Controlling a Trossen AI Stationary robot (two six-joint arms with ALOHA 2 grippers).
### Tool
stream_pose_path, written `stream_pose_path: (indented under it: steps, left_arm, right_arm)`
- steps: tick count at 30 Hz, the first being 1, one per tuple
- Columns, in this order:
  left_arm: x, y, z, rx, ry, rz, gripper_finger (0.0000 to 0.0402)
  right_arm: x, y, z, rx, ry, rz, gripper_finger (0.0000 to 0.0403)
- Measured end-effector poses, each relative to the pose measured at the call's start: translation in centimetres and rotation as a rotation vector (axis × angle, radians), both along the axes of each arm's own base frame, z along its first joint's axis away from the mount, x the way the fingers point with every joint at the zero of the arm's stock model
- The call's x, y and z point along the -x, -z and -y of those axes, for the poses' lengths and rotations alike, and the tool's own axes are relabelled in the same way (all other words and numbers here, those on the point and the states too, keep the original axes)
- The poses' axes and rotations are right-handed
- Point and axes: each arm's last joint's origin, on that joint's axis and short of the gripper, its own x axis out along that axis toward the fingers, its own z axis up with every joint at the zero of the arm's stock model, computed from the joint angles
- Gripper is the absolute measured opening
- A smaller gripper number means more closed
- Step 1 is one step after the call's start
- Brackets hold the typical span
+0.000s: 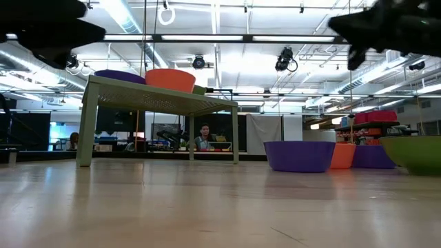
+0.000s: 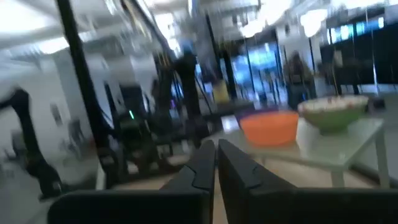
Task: Pick & Place Mini bowls
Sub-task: Stack the blue bowl on the blue bowl on the shelf
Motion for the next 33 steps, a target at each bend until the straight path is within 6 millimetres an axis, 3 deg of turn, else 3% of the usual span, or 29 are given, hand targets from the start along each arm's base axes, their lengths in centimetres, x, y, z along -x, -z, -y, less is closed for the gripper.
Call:
stream_pose_path:
  steps: [6,11,17,21,25,33]
  left_arm:
    - [-1.0,-0.1,-0.7,0.057,-0.006,-0.002,0.0181]
    - [-1.5,0.0,-1.2,0.081,-0.007,-0.008,0.0181]
    - [-1.9,0.1,-1.6,0.083,0.01,-0.02,0.0181]
    - [-2.0,0.1,-1.6,0.092,0.03,-0.026,0.0181]
    - [-1.9,0.2,-1.6,0.121,0.043,-0.03,0.0181]
    - [-1.9,0.3,-1.6,0.136,0.048,-0.04,0.0181]
  right_arm:
    - [-4.9,-0.7,-0.3,0.028,-0.028,-0.433,0.0036]
    - [-8.4,-0.3,-1.1,-0.01,-0.199,-0.74,0.0084]
    - [-11.6,1.2,-2.1,0.105,-0.268,-0.984,0.0158]
    - [-13.1,2.3,-2.6,0.145,-0.24,-1.125,0.0183]
    - [-13.6,3.6,-2.5,0.191,-0.201,-1.256,0.018]
    - [-13.8,4.8,-2.5,0.217,-0.215,-1.307,0.013]
